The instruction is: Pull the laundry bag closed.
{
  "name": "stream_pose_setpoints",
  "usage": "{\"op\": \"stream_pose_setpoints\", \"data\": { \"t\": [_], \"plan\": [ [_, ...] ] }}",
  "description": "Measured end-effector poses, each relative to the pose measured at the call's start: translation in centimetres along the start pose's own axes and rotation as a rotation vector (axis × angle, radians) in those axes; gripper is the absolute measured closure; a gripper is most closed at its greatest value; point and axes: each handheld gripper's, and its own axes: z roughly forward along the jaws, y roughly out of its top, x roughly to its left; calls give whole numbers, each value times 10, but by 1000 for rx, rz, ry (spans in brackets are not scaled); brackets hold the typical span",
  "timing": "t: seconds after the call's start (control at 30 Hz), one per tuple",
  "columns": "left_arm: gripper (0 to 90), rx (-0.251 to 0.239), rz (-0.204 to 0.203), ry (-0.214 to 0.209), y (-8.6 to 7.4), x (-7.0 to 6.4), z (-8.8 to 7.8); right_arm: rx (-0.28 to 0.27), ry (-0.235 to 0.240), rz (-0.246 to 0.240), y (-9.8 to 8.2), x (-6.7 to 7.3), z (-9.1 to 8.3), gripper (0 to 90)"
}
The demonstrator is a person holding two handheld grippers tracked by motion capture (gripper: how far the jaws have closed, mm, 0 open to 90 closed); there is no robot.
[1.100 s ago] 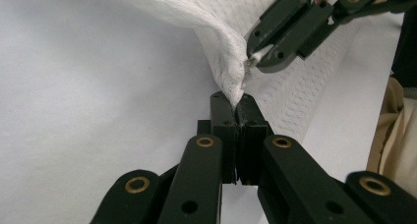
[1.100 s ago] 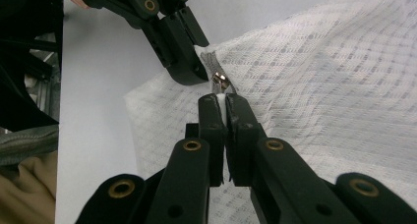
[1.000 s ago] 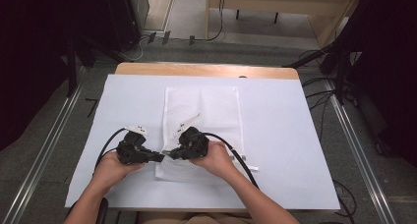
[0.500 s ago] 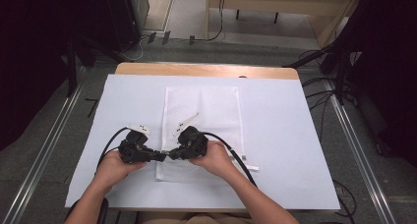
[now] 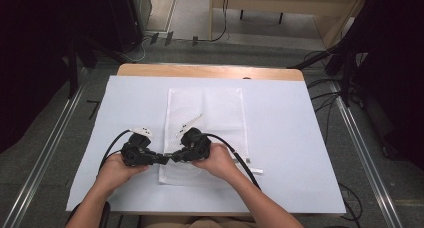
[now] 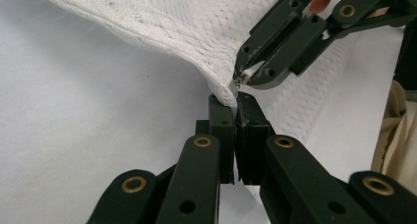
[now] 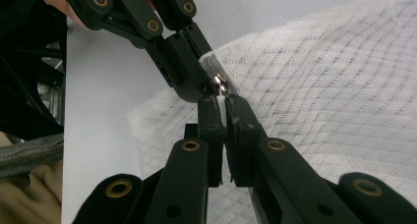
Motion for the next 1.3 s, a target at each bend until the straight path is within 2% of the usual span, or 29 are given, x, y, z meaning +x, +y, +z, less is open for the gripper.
{"op": "stream_pose_setpoints", "data": {
  "t": [0.17,0.23,0.33,0.47,0.53,0.7,0.9,1.07,1.3],
  "plan": [
    [883,14,17,0,0,-1,1,-17,2,7,0,-1,1,869],
    [883,7,6,1,0,-1,0,-16,0,9,1,-1,1,880],
    [883,12,10,0,0,-1,1,2,-16,-17,1,2,0,884],
    [884,-1,1,-1,0,0,-1,9,-30,-19,1,3,-1,886],
    [885,-5,-2,5,0,0,-2,12,-53,-30,1,6,0,887],
    [886,-4,3,-5,-1,-1,-3,27,-61,-59,-1,8,-2,887],
    [886,-18,8,-11,-3,2,-7,43,-70,-34,-7,3,-7,886],
    [885,-24,13,-4,-4,2,-9,45,-79,-52,-11,0,-11,886],
    [885,-35,10,-4,-6,3,-11,57,-86,-31,-19,-5,-18,885]
  ]
}}
